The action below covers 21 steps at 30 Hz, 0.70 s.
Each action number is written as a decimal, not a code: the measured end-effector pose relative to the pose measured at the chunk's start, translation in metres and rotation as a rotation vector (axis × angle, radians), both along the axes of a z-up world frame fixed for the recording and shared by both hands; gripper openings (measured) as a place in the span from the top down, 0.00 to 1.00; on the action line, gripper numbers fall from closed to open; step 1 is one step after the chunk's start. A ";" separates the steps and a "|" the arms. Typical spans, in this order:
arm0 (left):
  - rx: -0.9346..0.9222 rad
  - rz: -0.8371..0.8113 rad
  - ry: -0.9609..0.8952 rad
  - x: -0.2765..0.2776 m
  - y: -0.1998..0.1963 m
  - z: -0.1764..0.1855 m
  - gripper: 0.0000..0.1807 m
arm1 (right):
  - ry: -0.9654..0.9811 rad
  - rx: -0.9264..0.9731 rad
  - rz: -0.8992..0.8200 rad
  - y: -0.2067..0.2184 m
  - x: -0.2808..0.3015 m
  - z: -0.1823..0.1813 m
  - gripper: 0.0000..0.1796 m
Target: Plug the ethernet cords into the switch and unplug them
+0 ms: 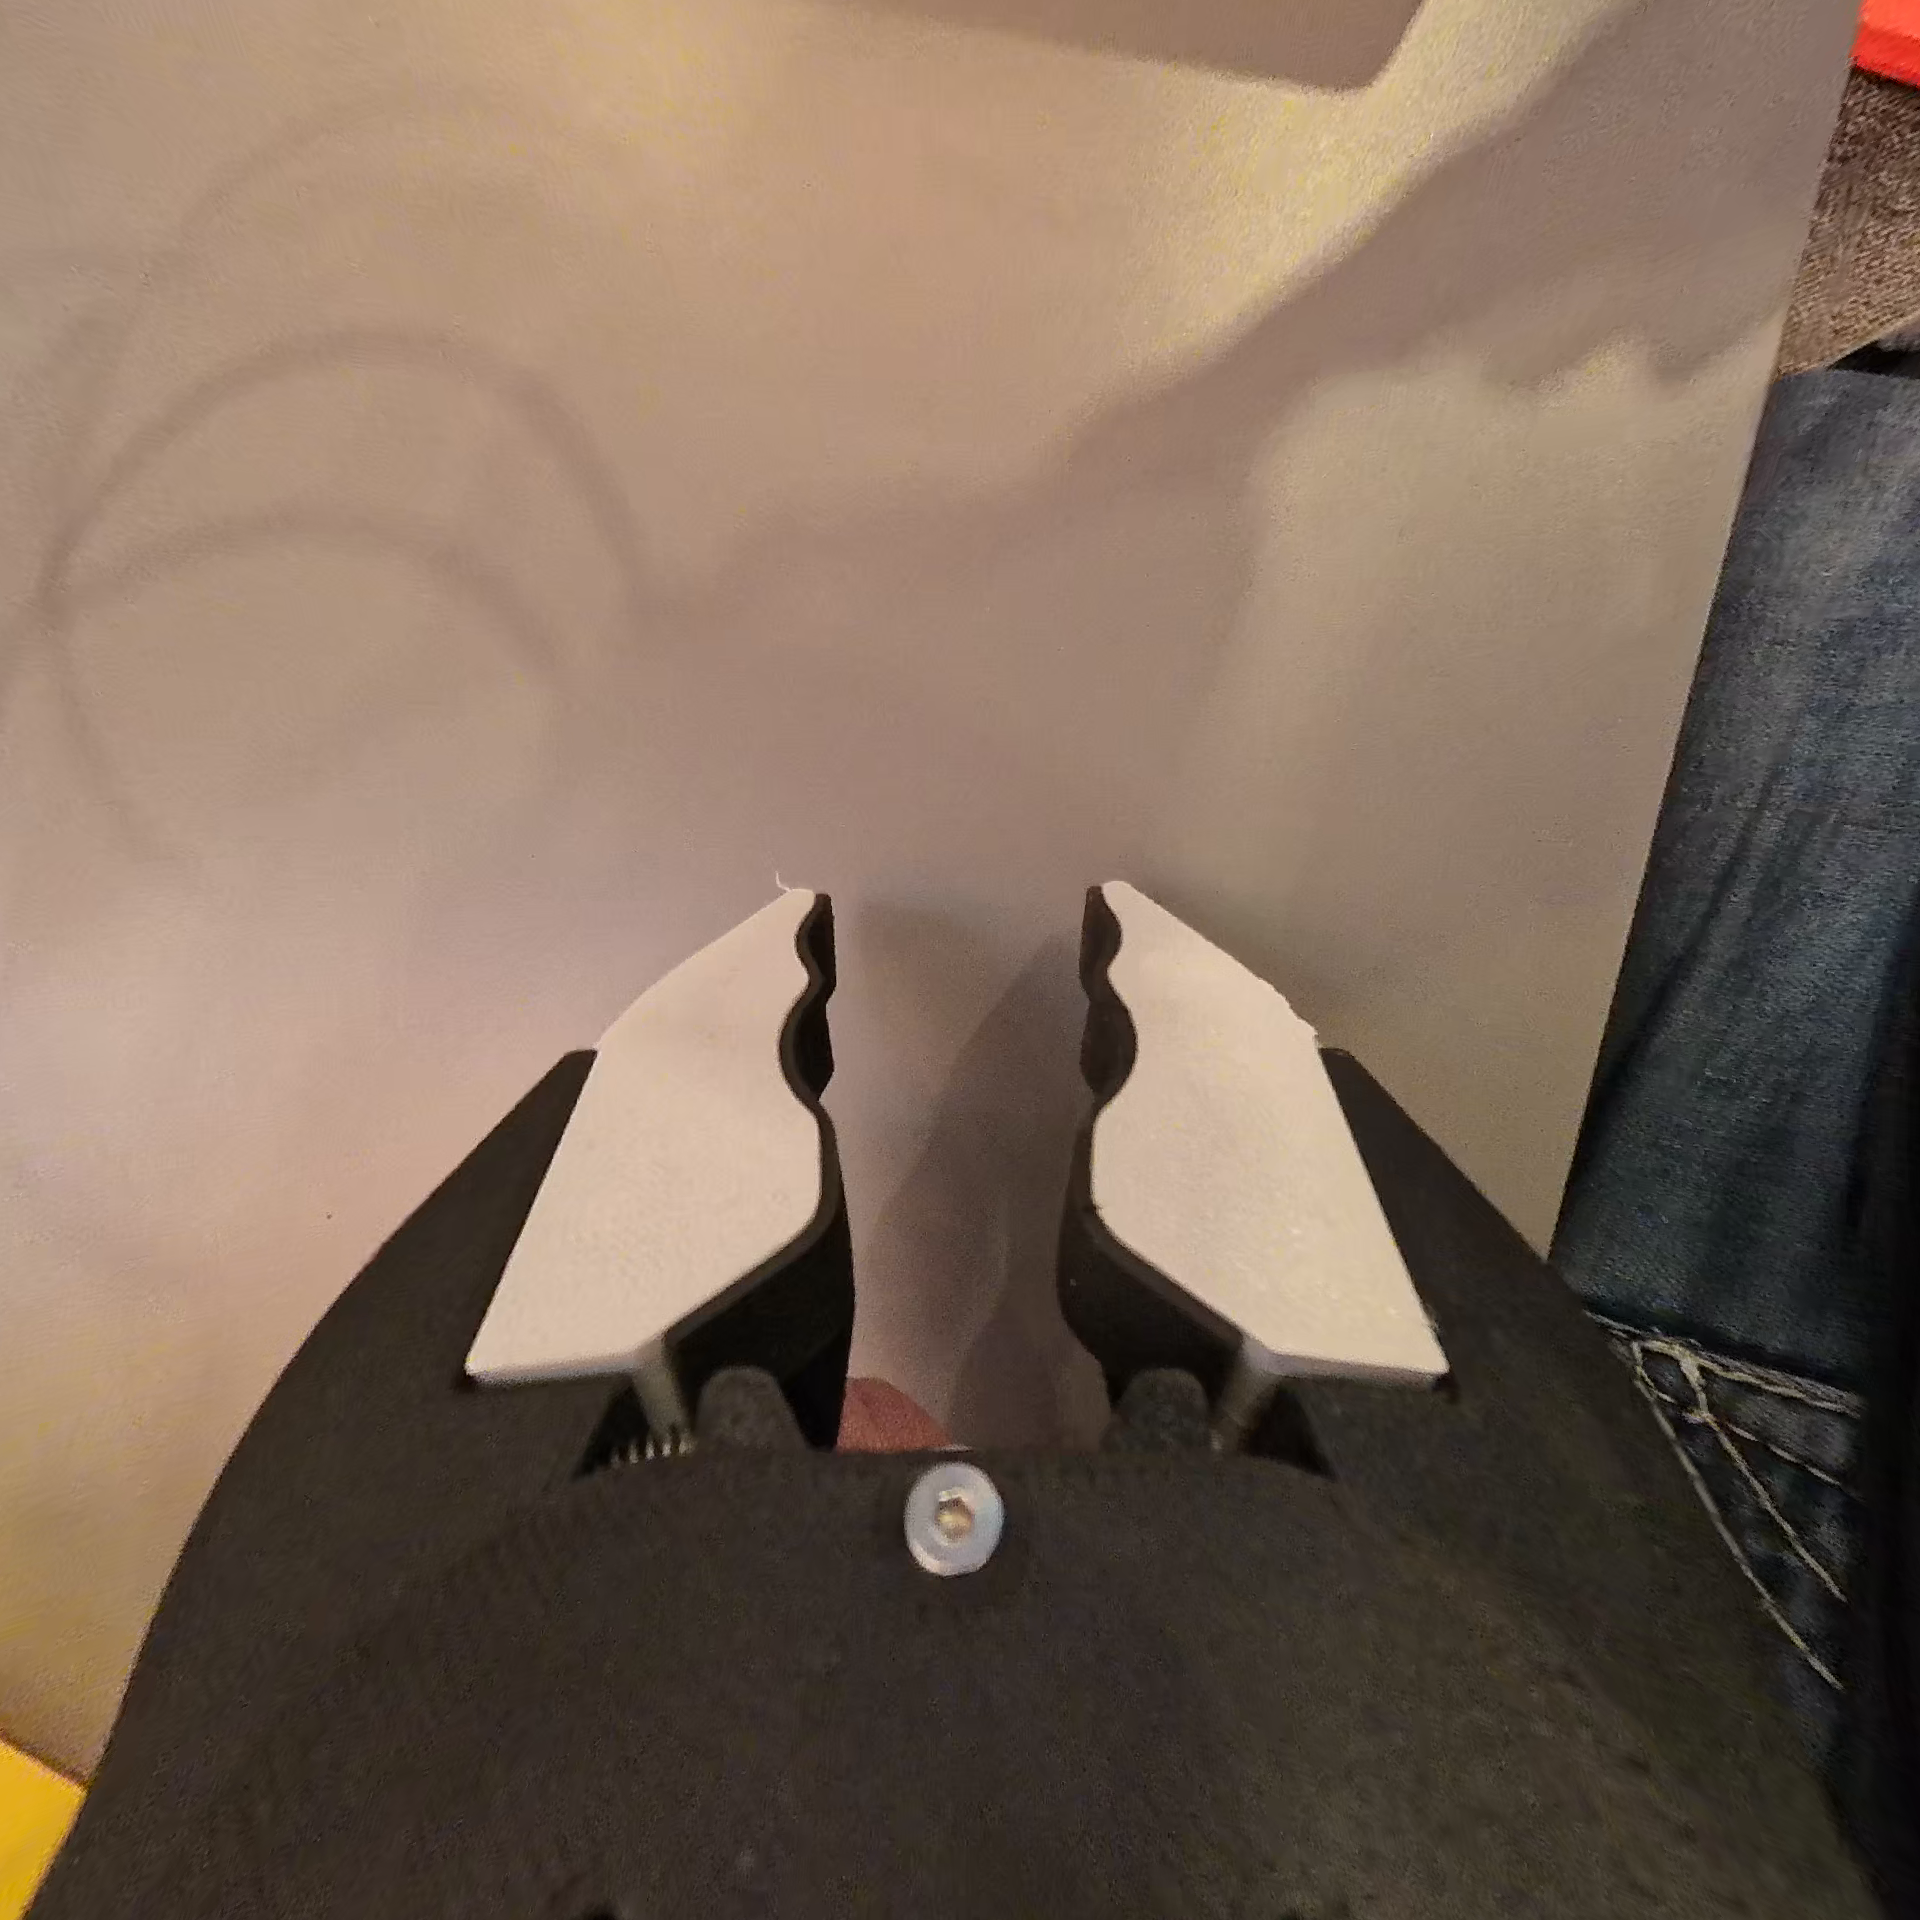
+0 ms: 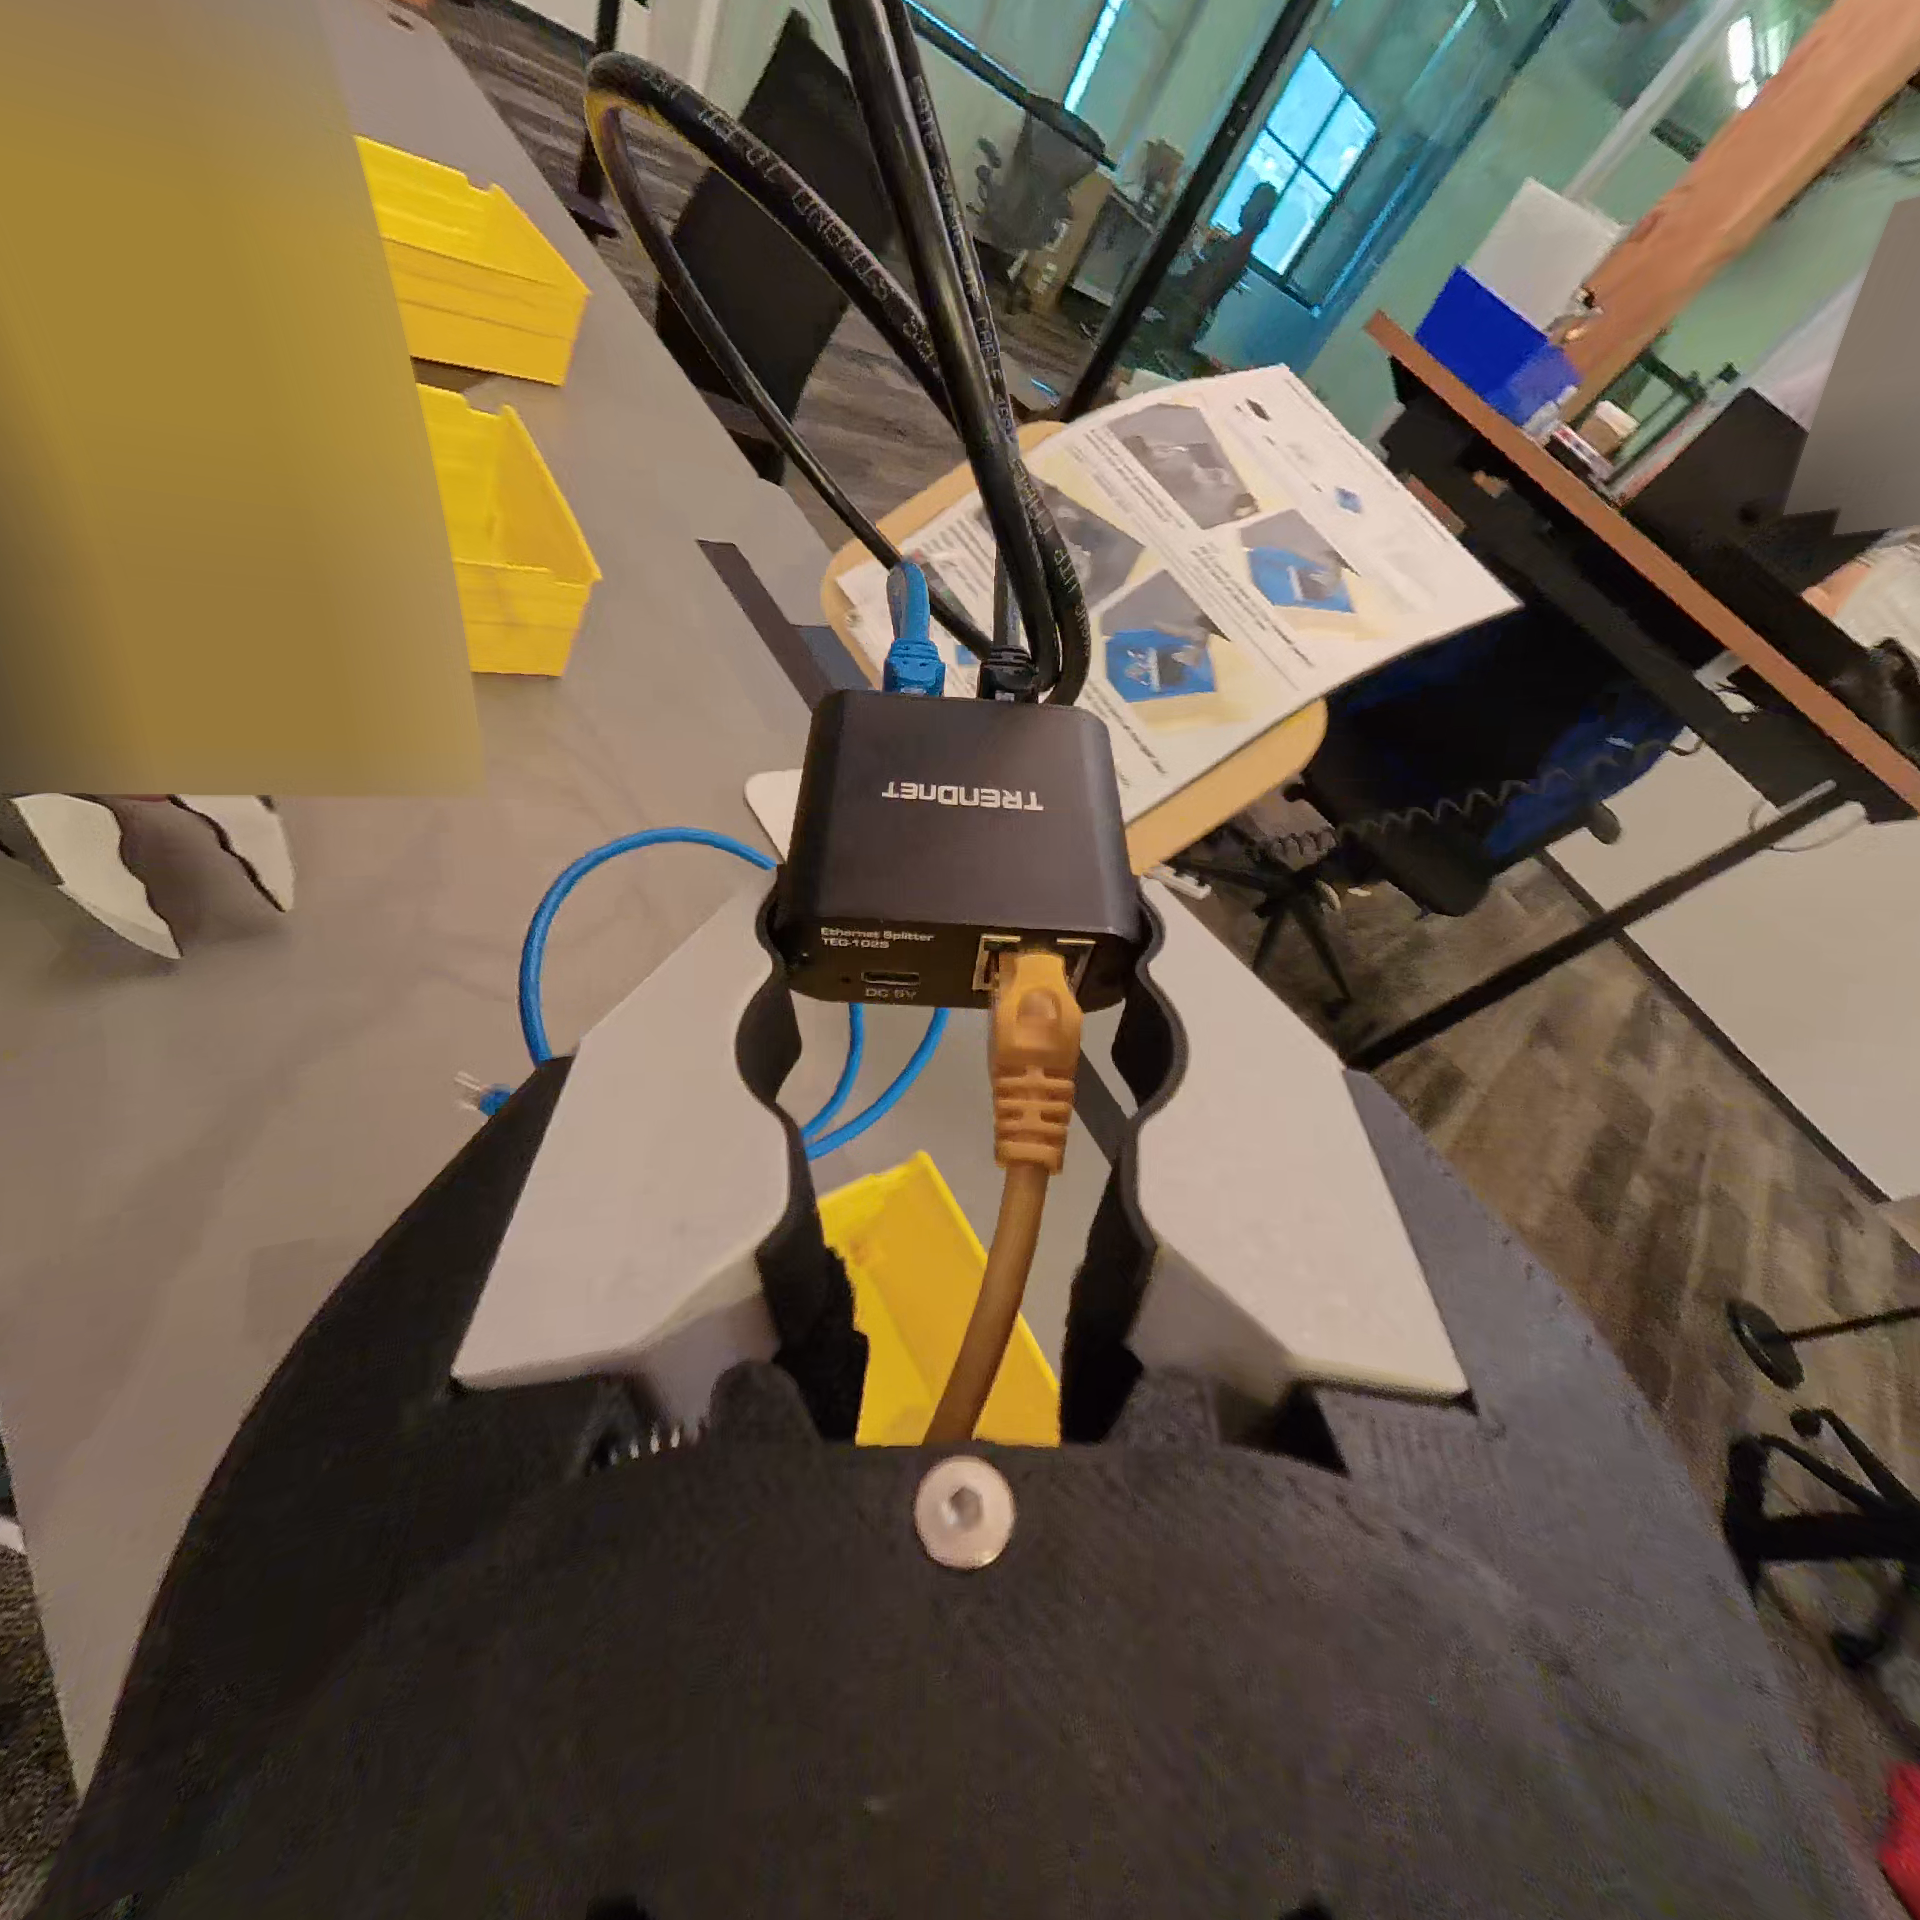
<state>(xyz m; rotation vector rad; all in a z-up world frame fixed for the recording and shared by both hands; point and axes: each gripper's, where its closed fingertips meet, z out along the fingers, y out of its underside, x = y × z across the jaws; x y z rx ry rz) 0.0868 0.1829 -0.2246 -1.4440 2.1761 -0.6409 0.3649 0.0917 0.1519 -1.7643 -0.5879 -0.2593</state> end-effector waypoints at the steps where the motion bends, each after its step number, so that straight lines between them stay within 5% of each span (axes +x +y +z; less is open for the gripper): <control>1: 0.004 -0.002 0.003 0.000 0.000 -0.001 0.75 | -0.007 -0.013 -0.015 -0.002 0.011 0.001 0.66; 9: -0.019 0.013 0.000 -0.001 -0.001 -0.003 0.75 | -0.079 -0.220 -0.042 -0.017 0.084 -0.033 0.66; 21: -0.060 0.027 -0.015 0.002 -0.002 -0.004 0.76 | -0.085 -0.380 -0.025 0.030 0.129 -0.174 0.66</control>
